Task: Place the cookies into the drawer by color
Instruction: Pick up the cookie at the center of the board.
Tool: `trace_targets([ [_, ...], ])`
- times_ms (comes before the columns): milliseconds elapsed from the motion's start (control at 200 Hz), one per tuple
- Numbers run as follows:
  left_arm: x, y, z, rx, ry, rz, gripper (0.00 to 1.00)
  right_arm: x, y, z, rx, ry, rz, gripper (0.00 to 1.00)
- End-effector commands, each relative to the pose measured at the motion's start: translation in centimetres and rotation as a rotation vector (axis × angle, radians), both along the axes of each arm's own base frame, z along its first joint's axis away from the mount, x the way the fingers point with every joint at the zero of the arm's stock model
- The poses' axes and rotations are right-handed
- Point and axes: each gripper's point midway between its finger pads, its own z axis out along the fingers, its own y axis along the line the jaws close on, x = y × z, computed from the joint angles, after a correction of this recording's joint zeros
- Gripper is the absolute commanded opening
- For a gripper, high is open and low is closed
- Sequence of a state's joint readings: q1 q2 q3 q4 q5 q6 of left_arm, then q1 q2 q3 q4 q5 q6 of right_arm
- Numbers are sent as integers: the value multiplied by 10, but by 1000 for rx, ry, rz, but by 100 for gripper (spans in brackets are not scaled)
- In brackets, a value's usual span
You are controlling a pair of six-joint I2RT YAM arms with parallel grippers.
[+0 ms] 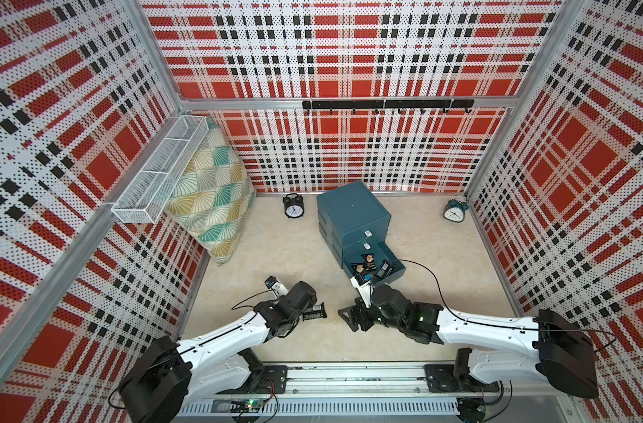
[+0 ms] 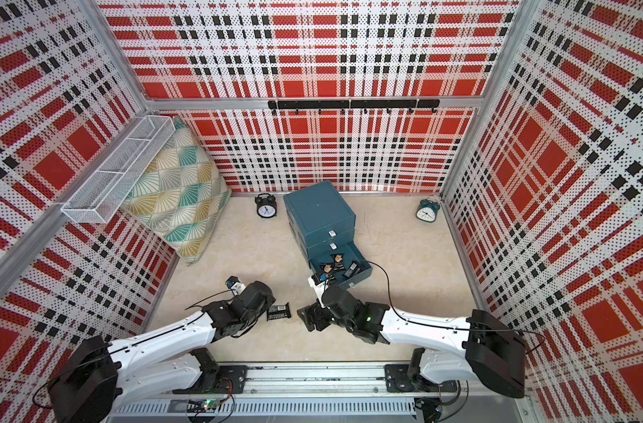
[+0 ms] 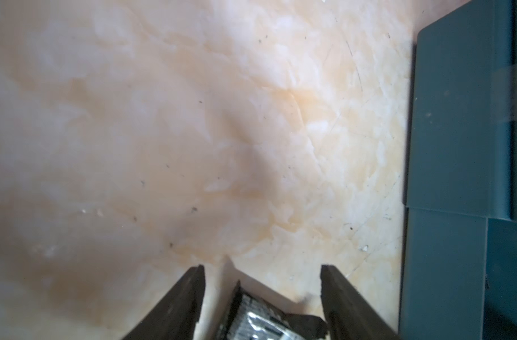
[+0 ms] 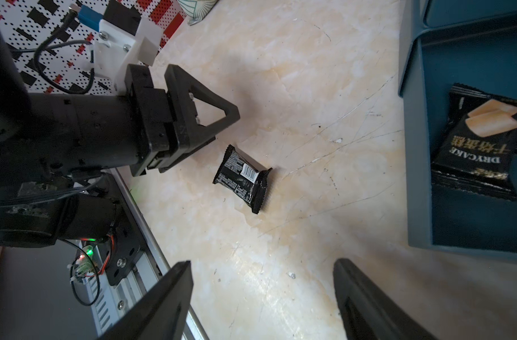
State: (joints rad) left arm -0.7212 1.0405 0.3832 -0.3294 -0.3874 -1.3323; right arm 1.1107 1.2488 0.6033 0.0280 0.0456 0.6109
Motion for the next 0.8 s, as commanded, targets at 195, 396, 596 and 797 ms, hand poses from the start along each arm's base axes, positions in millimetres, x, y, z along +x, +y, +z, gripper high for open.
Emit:
trace_targets([
  [195, -16, -7, -15, -112, -77, -216, 57, 2, 23, -11, 0, 63, 8, 66],
  [396, -23, -8, -13, -158, -105, -239, 47, 4, 42, -28, -6, 125, 16, 55],
  [596, -34, -7, -25, -170, -69, -248, 39, 7, 56, -36, -10, 154, 23, 51],
  [797, -37, -13, -28, -171, -66, -265, 31, 8, 59, -36, -13, 153, 27, 50],
])
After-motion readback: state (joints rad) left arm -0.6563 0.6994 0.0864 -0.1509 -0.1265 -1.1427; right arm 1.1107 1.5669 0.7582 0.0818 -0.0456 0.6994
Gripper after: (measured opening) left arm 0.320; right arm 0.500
